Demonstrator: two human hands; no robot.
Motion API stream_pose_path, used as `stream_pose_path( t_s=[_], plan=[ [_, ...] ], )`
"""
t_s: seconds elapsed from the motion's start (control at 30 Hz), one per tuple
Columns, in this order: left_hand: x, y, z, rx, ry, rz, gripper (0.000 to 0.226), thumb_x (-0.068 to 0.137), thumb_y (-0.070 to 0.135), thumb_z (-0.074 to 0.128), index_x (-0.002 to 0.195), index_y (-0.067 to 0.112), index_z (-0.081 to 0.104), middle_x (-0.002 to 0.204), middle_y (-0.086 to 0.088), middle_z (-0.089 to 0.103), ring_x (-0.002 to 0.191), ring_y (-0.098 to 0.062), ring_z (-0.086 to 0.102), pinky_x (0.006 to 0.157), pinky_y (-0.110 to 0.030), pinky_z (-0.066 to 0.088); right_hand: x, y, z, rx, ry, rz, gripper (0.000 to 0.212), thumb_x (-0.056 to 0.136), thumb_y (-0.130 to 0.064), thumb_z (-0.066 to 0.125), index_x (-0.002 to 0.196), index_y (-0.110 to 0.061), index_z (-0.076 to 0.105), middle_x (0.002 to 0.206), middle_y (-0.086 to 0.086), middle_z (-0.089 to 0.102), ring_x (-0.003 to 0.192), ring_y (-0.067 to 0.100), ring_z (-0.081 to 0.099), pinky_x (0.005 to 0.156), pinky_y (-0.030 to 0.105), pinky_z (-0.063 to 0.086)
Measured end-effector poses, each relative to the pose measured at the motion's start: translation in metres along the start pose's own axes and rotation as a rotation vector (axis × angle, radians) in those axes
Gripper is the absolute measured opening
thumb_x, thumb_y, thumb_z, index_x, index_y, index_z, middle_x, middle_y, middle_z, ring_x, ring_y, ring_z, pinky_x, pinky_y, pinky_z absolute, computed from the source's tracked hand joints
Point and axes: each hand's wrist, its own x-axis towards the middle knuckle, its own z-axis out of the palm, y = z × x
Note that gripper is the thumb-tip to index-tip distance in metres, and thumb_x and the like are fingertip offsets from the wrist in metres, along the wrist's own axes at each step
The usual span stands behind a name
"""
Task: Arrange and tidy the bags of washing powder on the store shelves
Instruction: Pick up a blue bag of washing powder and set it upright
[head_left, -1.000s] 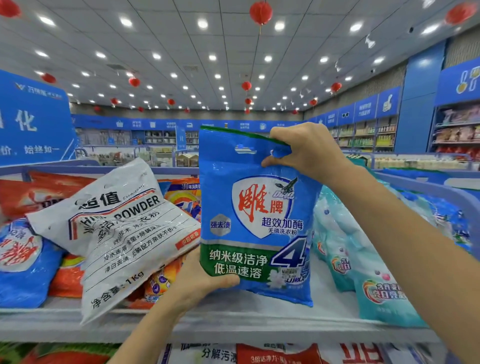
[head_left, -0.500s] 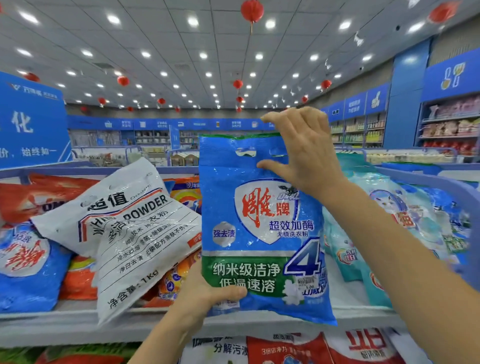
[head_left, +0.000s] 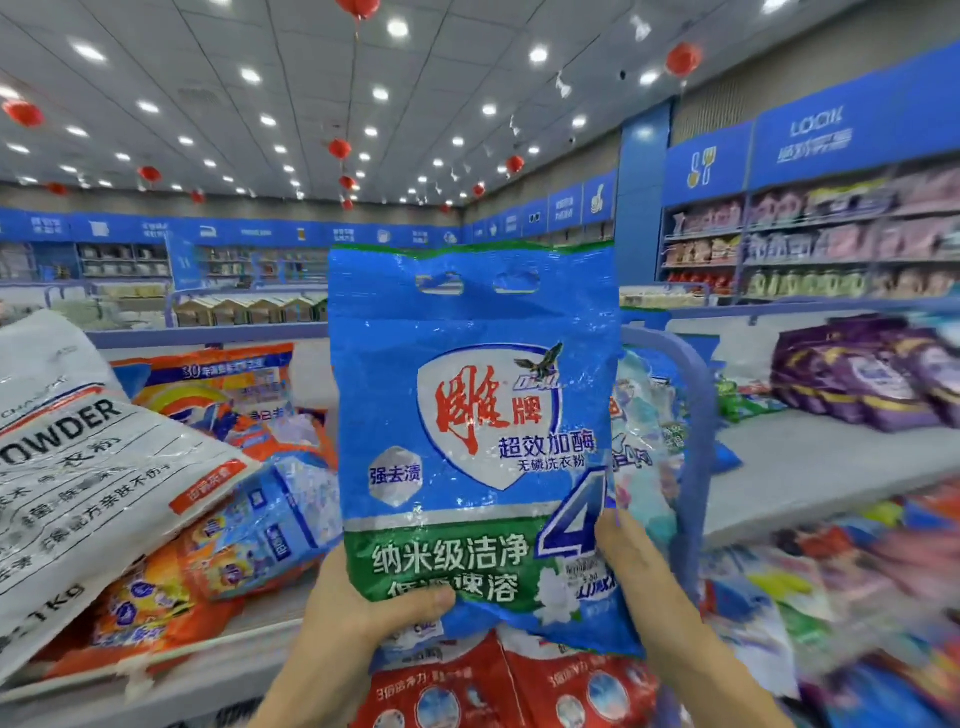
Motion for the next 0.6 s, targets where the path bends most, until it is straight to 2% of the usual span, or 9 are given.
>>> stream_pose_path(
  t_s=[0.07,0.13,0.23,0.33,0.43,0.5,0.53,0.57,0.6],
  plan=[
    [0.002,-0.003,0.027,0.007,-0.07,-0.001,0.086,0.01,0.027,0.094,0.089,0.003,0.072,0.085,-0.019,0.074,0.074,-0.026,0.072,0.057,-0.026,0.056,-0.006,0.0,-0.028,-0.127,0.045,-0.042,0.088,0.065,-0.064,0.047,0.144,-0.028,0.031,0.143,-0.019,0.031,0.13,0.002,0.032,0.111,0.025,0.023],
    [0.002,-0.006,0.057,0.006,-0.151,-0.017,0.066,0.024,0.017,0.09,0.088,0.011,0.075,0.087,-0.017,0.074,0.077,-0.026,0.073,0.059,-0.025,0.056,-0.012,-0.003,-0.059,-0.215,0.091,-0.069,0.091,0.062,-0.069,0.043,0.143,-0.031,0.03,0.144,-0.018,0.032,0.13,0.001,0.032,0.109,0.025,0.027],
    [-0.001,-0.015,0.1,0.019,-0.228,-0.043,0.061,0.028,0.017,0.088,0.088,0.019,0.077,0.088,-0.015,0.075,0.078,-0.025,0.073,0.061,-0.025,0.056,-0.019,0.0,-0.111,-0.243,0.127,-0.082,0.092,0.063,-0.065,0.043,0.146,-0.03,0.024,0.145,-0.019,0.029,0.128,-0.003,0.027,0.102,0.018,0.026],
    [-0.008,-0.029,0.147,0.051,-0.256,-0.033,0.06,0.03,0.019,0.087,0.089,0.027,0.076,0.087,-0.011,0.076,0.078,-0.02,0.073,0.061,-0.022,0.056,-0.023,0.007,-0.167,-0.251,0.117,-0.091,0.093,0.064,-0.065,0.045,0.147,-0.028,0.025,0.147,-0.019,0.029,0.131,-0.002,0.028,0.102,0.018,0.026],
    [-0.014,-0.051,0.198,0.093,-0.204,-0.06,0.06,0.035,0.024,0.084,0.092,0.013,0.073,0.089,-0.006,0.076,0.082,-0.015,0.073,0.063,-0.019,0.055,-0.023,0.014,-0.226,-0.251,0.087,-0.084,0.091,0.065,-0.065,0.046,0.146,-0.027,0.029,0.149,-0.013,0.034,0.133,0.002,0.031,0.104,0.019,0.027],
    [-0.017,-0.068,0.234,0.114,-0.122,-0.075,0.06,0.046,0.03,0.083,0.1,0.01,0.067,0.09,0.0,0.076,0.086,-0.012,0.072,0.07,-0.018,0.055,-0.02,0.016,-0.267,-0.22,0.046,-0.052,0.09,0.065,-0.066,0.048,0.145,-0.029,0.032,0.147,-0.013,0.037,0.134,0.005,0.034,0.111,0.029,0.029],
    [-0.017,-0.077,0.253,0.099,-0.074,-0.1,0.055,0.057,0.033,0.083,0.104,0.009,0.066,0.09,0.0,0.076,0.088,-0.014,0.071,0.077,-0.023,0.055,-0.018,0.018,-0.288,-0.21,0.014,-0.031,0.089,0.065,-0.066,0.049,0.145,-0.03,0.032,0.147,-0.013,0.037,0.135,0.007,0.035,0.113,0.034,0.029],
    [-0.017,-0.085,0.272,0.076,-0.031,-0.146,0.049,0.067,0.034,0.084,0.105,0.008,0.066,0.09,-0.001,0.076,0.088,-0.017,0.071,0.081,-0.029,0.055,-0.015,0.019,-0.308,-0.204,-0.019,-0.023,0.085,0.066,-0.065,0.049,0.143,-0.032,0.032,0.146,-0.015,0.037,0.135,0.005,0.034,0.114,0.033,0.029],
    [-0.017,-0.093,0.29,0.052,-0.003,-0.185,0.038,0.073,0.033,0.078,0.102,0.01,0.067,0.086,-0.001,0.076,0.084,-0.016,0.072,0.078,-0.03,0.056,-0.013,0.018,-0.326,-0.202,-0.043,-0.028,0.079,0.067,-0.064,0.049,0.139,-0.038,0.035,0.143,-0.021,0.039,0.131,-0.004,0.035,0.111,0.024,0.031]
  ],
)
